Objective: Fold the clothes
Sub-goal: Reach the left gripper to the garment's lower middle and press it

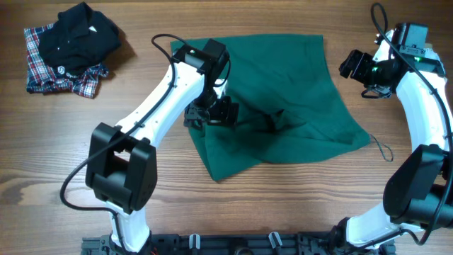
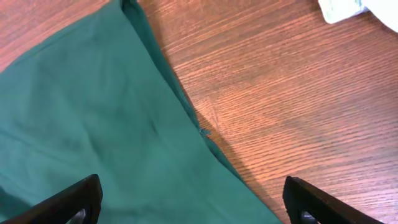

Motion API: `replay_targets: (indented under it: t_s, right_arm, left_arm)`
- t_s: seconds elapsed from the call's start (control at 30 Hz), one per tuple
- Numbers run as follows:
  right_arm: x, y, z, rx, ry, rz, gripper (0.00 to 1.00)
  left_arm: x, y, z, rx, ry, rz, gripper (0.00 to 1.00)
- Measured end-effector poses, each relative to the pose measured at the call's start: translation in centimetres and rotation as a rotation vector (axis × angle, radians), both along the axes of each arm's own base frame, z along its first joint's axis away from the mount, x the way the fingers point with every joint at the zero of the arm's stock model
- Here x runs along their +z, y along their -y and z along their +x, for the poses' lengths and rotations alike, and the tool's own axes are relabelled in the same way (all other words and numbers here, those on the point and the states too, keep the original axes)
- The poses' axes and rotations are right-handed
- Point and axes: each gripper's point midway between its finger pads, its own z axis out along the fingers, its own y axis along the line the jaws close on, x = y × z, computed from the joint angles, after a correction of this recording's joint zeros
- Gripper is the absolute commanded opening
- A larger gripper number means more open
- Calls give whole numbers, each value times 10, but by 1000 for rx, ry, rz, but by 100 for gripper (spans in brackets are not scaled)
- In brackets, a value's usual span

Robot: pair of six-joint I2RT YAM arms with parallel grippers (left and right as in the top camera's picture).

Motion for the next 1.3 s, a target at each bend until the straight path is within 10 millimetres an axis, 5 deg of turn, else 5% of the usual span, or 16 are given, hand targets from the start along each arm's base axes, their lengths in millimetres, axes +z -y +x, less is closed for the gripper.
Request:
replay_targets:
  t_s: [0.27,0.4,0.97,1.07,1.3]
  right_arm:
    - [2,21,-1,-32,16,-1,95]
    - [2,23,-2,-18,22,7,95]
    - [3,19,-2,5,25,22,94]
    - [3,17,-2,20,26,27,94]
    - [3,16,-2,26,28,32,95]
  left_arm:
    - [-29,3,-22,-142,-12,22,98]
    - [-45,0,-11,-175,59,44,98]
    - [-58,0,7,-250,132,56,92]
    - [-67,0,5,-251,109,65,77]
    - [-69,7,-4,-252,60,13,4]
